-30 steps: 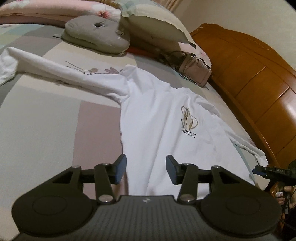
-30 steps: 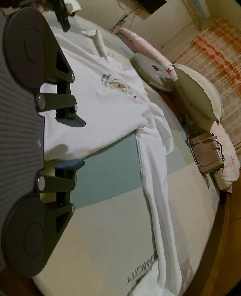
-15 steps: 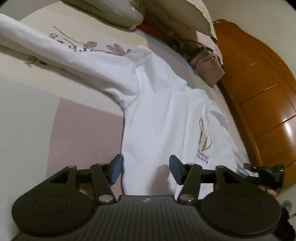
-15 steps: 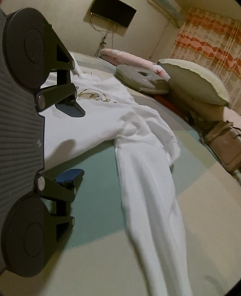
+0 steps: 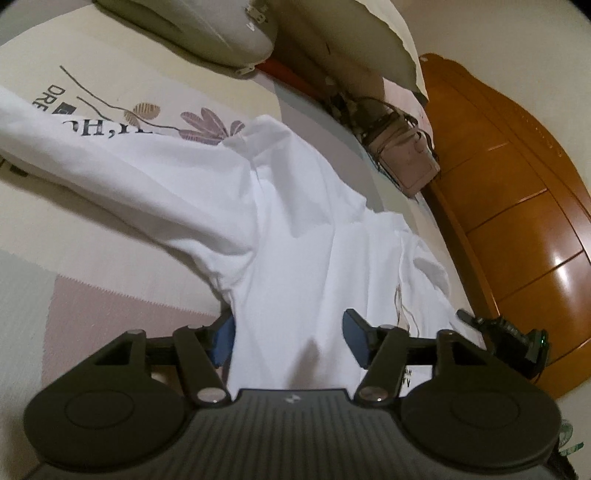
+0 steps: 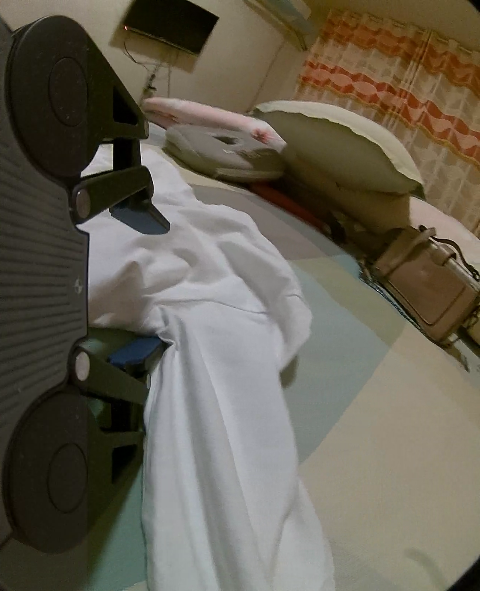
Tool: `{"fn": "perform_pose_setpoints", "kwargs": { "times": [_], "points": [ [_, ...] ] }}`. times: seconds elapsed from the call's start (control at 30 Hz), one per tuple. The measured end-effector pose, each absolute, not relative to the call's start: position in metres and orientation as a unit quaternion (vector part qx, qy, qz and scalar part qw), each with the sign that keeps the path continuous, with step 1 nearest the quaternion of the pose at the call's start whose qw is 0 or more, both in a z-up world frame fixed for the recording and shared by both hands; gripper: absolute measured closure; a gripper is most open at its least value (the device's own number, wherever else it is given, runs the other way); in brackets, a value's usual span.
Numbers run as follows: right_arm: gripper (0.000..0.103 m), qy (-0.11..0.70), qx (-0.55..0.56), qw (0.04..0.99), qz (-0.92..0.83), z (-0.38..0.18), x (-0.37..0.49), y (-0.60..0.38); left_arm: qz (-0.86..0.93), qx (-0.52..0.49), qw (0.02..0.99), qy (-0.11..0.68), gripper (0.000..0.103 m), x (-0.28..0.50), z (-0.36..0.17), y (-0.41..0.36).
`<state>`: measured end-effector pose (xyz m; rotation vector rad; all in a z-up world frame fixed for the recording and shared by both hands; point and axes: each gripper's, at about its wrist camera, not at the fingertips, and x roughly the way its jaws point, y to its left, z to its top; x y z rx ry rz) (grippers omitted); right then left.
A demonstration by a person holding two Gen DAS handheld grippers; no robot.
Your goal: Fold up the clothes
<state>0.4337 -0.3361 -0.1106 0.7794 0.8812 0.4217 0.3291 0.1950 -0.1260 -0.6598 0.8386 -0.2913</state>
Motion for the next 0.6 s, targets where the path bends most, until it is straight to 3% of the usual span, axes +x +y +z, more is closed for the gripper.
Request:
{"fn": "perform_pose_setpoints", "kwargs": {
  "times": [0.03,0.07,0.1,0.17,0.6],
  "points": [
    [0.067,0.413,0.350,0.819,0.189,-0.110,0.433,-0.335,-0.136,-0.306,0.854,0.398,0.053,0.330,-0.126,0.194],
    [0.077,0.416,0.329,0.829,0.177,-0.109,0.433,-0.333,-0.132,-0.296,0.858,0.399,0.070,0.330,-0.125,0.193],
    [0.089,0.419,0.307,0.838,0.165,-0.108,0.432,-0.331,-0.123,-0.276,0.864,0.403,0.079,0.329,-0.124,0.191],
    [0.090,0.414,0.289,0.848,0.163,-0.105,0.429,-0.329,-0.106,-0.239,0.875,0.407,0.101,0.329,-0.122,0.187],
    [0.092,0.332,0.107,0.931,0.103,-0.063,0.438,-0.322,-0.056,-0.207,0.902,0.374,0.102,0.332,-0.094,0.207]
  ]
}}
